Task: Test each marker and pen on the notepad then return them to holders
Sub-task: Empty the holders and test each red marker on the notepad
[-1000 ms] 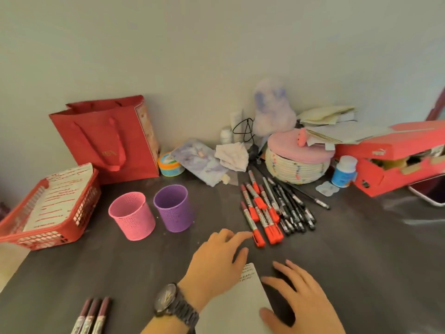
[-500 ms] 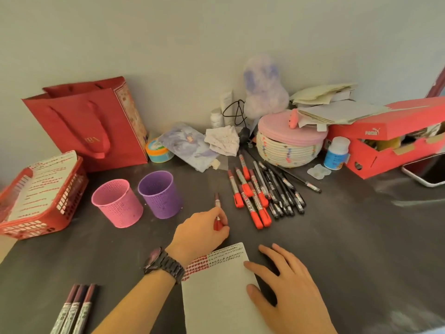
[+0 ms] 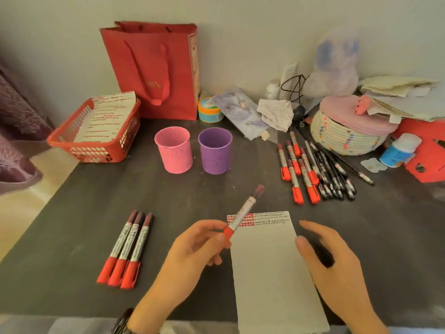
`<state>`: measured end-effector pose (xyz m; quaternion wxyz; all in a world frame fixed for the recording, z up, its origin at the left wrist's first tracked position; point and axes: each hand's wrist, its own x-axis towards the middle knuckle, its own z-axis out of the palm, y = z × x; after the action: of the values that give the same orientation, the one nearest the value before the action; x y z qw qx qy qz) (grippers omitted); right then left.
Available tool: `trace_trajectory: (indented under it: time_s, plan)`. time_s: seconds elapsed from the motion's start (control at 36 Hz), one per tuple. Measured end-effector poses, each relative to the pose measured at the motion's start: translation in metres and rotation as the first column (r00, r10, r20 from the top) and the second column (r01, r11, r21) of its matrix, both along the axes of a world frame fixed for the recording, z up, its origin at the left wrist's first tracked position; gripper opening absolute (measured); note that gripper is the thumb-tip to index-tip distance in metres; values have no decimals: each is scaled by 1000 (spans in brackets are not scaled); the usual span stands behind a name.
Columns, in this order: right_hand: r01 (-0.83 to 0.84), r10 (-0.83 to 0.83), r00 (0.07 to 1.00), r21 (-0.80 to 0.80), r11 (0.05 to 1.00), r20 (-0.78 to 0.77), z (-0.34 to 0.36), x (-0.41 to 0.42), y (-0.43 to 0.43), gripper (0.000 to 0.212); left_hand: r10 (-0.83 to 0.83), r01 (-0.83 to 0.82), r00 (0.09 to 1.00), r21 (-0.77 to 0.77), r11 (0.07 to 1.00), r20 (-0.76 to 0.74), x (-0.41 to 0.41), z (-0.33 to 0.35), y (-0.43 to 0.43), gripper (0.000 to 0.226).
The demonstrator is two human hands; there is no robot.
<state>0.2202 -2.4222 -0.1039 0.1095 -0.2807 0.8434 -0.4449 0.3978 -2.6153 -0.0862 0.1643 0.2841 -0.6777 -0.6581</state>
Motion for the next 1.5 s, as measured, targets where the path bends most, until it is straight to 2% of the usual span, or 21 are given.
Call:
trace_trajectory:
  time_s: [0.06, 0.11, 0.17, 0.25, 0.33, 0.44, 0.5, 0.58, 0.67, 0.78, 0.81, 0.86, 0.89, 0.92, 1.0, 1.06, 1.11, 1.25, 1.36, 1.44, 1.5]
  plan:
    - [0, 24, 987, -147, 989, 159, 8, 14, -9, 38, -9, 10, 1000, 34, 999, -22, 7, -2, 5, 17]
    - [-32, 117, 943, -265, 964, 310, 16, 27, -22, 38, -35, 35, 999, 34, 999, -12, 11, -3, 11, 26]
    - [-38, 209, 851, -340, 940, 482, 21, 38, -34, 53, -62, 62, 998, 32, 998, 9, 14, -4, 16, 31]
    - [56, 265, 748, -456, 888, 608, 20, 49, -44, 46, -80, 79, 995, 9, 997, 55, 15, -6, 19, 34]
    - [147, 278, 703, -516, 844, 654, 14, 54, -48, 60, -69, 69, 996, 3, 998, 62, 17, -9, 20, 41]
    - [151, 346, 639, -553, 819, 687, 6, 60, -43, 66, -84, 83, 993, 11, 996, 85, 17, -12, 24, 48]
    - [133, 319, 670, -531, 837, 670, 3, 62, -41, 63, -93, 92, 990, 17, 996, 102, 15, -13, 27, 54]
    - [125, 189, 771, -435, 892, 608, 1, 66, -39, 52, -82, 85, 987, -13, 996, 135, 11, -15, 31, 58]
    - [136, 98, 830, -368, 920, 549, -1, 68, -37, 42, -52, 77, 985, -148, 986, 165, 7, -17, 36, 55]
    - [163, 88, 833, -394, 904, 547, -4, 71, -33, 48, 8, 78, 978, -397, 914, 210, 1, -17, 43, 53]
    - [180, 95, 824, -418, 891, 558, -6, 72, -33, 45, 25, 72, 977, -437, 896, 211, 1, -17, 45, 54]
    - [230, 120, 792, -475, 849, 598, -5, 75, -33, 25, 57, 57, 976, -504, 862, 208, -2, -17, 50, 57]
    - [283, 154, 742, -514, 810, 652, -4, 77, -34, 12, 75, 56, 974, -549, 834, 214, -2, -17, 53, 58]
    - [366, 203, 658, -544, 755, 725, -2, 79, -35, 13, 96, 66, 968, -604, 794, 232, -3, -18, 56, 57]
    - [658, 297, 389, -489, 573, 872, 6, 84, -39, 36, 159, 115, 942, -727, 677, 296, -5, -20, 66, 55]
    - [763, 306, 285, -408, 502, 909, 9, 85, -42, 43, 165, 145, 935, -763, 630, 314, -8, -20, 73, 51]
    - [810, 307, 233, -359, 464, 923, 12, 87, -43, 48, 175, 148, 929, -760, 633, 326, -10, -18, 79, 49]
    - [790, 301, 243, -368, 491, 922, 17, 82, -41, 54, 174, 139, 935, -772, 620, 308, -10, -17, 82, 54]
    - [695, 316, 275, -415, 587, 908, 22, 75, -40, 55, 161, 142, 939, -768, 624, 304, -7, -13, 89, 53]
    - [613, 407, 321, -516, 598, 855, 28, 63, -34, 54, 108, 260, 890, -688, 678, 443, -4, -12, 83, 48]
    - [528, 474, 422, -634, 565, 773, 37, 40, -20, 54, 101, 227, 871, -575, 786, 481, 6, -16, 63, 37]
